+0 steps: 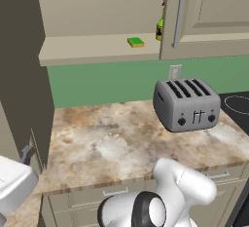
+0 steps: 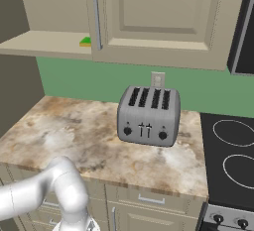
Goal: Pick up the spray and sponge from the sink, and place them back in the cabinet, and close the cabinet doors.
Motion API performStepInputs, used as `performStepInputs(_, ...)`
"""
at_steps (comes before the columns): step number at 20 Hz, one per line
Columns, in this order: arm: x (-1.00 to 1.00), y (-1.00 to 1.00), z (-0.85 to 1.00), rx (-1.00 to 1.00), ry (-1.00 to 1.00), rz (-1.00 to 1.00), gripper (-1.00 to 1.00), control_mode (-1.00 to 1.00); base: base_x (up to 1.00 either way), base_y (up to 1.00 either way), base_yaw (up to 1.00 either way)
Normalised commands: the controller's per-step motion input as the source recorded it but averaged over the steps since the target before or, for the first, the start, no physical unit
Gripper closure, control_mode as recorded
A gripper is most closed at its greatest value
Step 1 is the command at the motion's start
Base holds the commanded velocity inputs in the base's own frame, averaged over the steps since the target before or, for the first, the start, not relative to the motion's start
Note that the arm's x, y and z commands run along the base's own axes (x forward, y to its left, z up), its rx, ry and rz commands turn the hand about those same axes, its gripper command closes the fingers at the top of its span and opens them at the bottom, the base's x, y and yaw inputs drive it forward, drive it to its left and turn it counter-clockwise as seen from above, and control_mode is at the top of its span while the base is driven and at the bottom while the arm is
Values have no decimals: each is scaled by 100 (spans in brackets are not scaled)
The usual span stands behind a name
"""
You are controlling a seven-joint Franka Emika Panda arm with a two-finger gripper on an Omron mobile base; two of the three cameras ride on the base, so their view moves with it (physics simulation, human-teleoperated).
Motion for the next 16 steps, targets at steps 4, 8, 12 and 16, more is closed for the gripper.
performStepInputs(4,11,-23,0,3,0,-7,-100,-100,0,0,0)
performStepInputs(8,15,-28,0,2,0,-4,-100,-100,0,0,0)
performStepInputs(12,24,-30,0,2,0,-2,-100,-100,0,0,0)
performStepInputs(16,23,-26,-1,0,-1,-2,-100,-100,0,0,0)
